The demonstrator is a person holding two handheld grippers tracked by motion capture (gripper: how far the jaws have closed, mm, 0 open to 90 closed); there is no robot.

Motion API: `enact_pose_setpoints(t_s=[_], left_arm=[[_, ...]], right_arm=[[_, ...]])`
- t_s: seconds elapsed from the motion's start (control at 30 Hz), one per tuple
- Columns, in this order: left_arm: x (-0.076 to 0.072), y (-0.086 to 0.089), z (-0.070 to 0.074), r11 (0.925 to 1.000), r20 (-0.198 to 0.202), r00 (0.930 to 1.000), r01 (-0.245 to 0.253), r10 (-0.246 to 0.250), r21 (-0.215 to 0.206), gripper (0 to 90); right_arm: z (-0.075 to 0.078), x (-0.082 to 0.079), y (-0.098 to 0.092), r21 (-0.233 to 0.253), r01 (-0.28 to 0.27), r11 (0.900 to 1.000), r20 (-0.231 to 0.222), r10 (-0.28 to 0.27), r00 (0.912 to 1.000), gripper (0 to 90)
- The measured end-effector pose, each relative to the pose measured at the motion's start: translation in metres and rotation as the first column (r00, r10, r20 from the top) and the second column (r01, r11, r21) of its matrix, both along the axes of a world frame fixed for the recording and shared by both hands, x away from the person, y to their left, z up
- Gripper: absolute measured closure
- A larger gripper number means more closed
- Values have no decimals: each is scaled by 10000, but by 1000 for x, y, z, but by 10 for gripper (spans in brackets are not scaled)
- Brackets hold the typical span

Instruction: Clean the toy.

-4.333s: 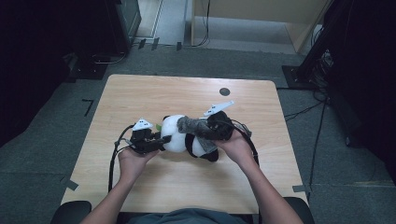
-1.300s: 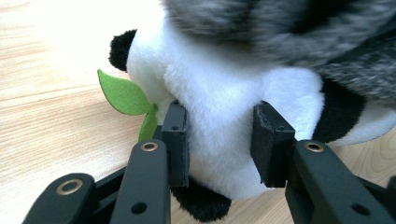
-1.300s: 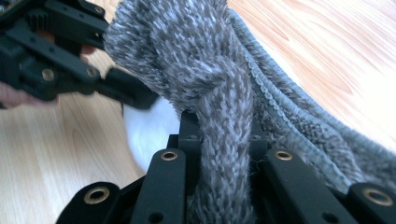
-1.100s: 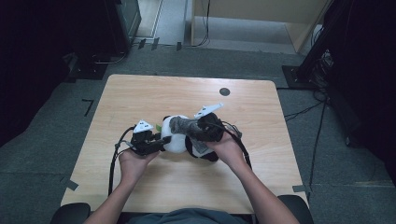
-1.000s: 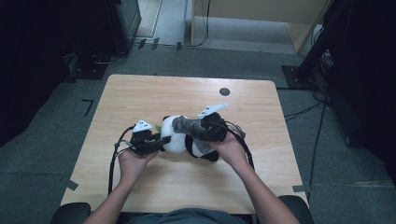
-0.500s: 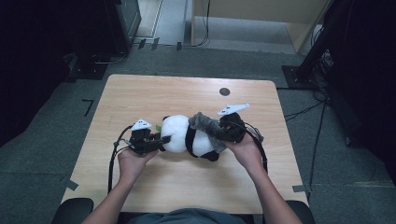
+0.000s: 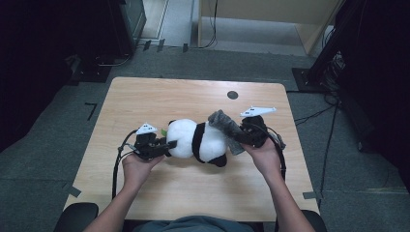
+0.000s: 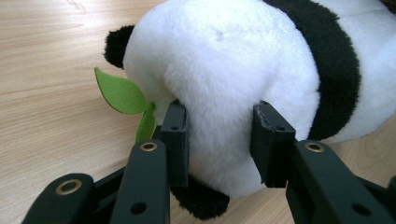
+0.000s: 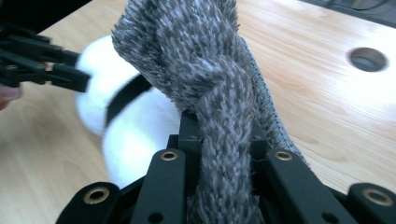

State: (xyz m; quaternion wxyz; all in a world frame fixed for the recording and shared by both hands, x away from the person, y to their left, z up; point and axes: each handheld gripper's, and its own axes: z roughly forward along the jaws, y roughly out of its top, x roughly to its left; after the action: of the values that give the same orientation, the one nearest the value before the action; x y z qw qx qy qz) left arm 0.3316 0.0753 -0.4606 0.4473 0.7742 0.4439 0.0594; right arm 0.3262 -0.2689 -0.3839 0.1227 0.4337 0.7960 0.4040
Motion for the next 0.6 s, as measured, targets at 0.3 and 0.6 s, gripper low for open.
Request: enact_pose_setpoints(t_s=[0.3, 0.6], left_arm=[[-1, 0, 0, 10000, 41, 10000, 29, -29, 29, 618], [-1, 0, -1, 10000, 69, 10000, 24, -24, 27, 618]], right_arm=[[-9, -4, -14, 164, 574, 9982, -288, -569, 9980, 773], [-23, -2, -1, -264, 270, 9993, -473, -283, 9985, 773]])
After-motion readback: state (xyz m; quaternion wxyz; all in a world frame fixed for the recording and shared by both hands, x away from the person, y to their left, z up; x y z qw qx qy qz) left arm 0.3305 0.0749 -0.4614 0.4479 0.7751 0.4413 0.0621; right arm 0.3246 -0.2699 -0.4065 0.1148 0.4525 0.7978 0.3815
